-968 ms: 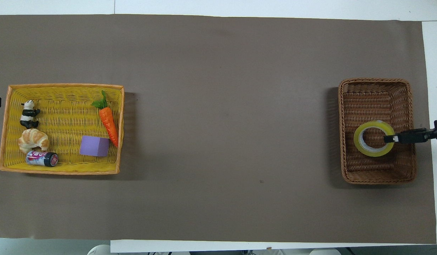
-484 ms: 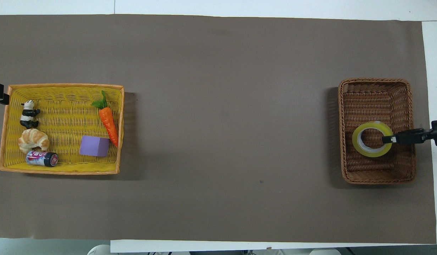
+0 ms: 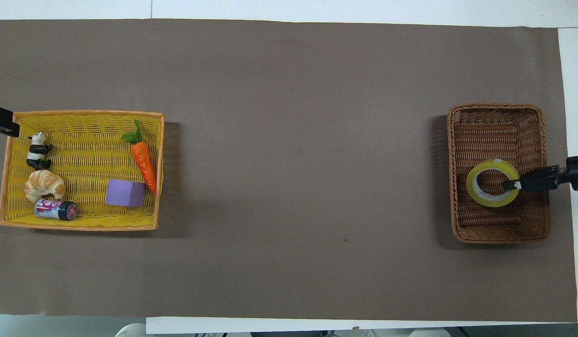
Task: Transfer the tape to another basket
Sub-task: 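Open the right gripper and withdraw it from the tape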
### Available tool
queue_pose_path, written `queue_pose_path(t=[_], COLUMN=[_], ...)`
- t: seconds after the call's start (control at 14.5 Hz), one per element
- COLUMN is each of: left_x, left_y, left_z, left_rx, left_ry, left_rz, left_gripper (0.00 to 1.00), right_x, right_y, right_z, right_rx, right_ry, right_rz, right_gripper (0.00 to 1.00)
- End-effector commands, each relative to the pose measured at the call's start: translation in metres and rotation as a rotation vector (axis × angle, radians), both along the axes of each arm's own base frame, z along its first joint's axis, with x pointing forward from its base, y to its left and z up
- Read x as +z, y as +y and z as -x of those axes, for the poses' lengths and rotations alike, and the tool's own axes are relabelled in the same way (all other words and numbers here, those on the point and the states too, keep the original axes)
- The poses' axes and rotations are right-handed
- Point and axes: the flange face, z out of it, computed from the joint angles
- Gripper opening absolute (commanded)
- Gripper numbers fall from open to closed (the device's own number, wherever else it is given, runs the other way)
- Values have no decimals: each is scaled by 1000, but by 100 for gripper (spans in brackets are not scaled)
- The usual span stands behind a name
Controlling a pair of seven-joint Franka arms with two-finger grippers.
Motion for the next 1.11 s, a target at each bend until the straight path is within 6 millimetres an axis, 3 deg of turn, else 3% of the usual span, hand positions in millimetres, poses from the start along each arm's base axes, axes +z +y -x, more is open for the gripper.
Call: queue_pose_path(t=[0.0,0.21,0.48,0.69,0.9,1.04], left_x=[-1,-1,-1,-1,-1,-1], left_y=[-1,9,8,8,8,8], left_z=[12,11,11,11,11,11], left_rx=[-12,10,7,8,7,8], left_ry=[8,9,9,9,9,9], left_rz=[6,4,4,4,4,6], left_gripper=[100,100,100,100,100,100], right_x=[7,47,107,148,197,222], right_y=[2,22,62,74,101,131], right_z=[-4,-23,-51,-53,-42,-40], right_rx=[48,159,304,176,81,-2], right_ry=[-31,-96,-142,-131,-95,-32], right_rz=[62,205,410,494,611,663], right_gripper=[100,100,100,100,100,100])
